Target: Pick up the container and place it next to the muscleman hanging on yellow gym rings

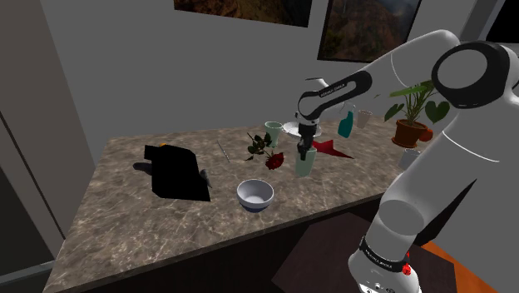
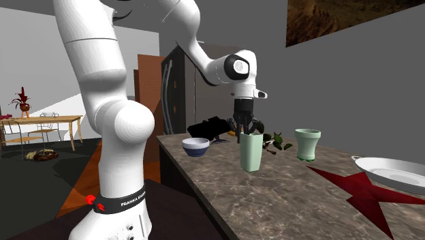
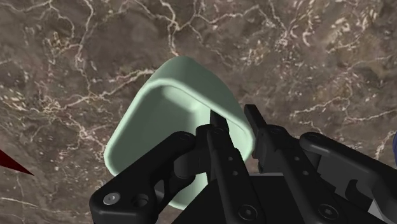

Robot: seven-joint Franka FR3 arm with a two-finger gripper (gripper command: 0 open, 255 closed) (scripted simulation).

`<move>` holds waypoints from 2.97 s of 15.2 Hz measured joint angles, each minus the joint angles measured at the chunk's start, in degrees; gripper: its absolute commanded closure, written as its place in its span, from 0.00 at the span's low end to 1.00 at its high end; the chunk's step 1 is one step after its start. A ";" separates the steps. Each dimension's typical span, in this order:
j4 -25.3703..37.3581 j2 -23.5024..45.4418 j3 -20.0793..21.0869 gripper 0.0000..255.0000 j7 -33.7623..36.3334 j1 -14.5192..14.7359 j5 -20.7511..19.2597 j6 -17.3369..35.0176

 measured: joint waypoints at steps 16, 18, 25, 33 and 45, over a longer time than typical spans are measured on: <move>8.24 -4.88 1.06 1.00 0.00 0.06 -0.10 -13.03; 9.35 -5.36 1.24 1.00 0.06 0.10 -0.08 -14.63; 14.21 -5.90 1.57 1.00 -0.21 0.21 0.12 -20.02; 20.09 -6.04 2.00 1.00 -0.40 0.40 0.40 -26.05; 26.06 -6.61 5.27 1.00 3.43 2.07 1.82 -32.93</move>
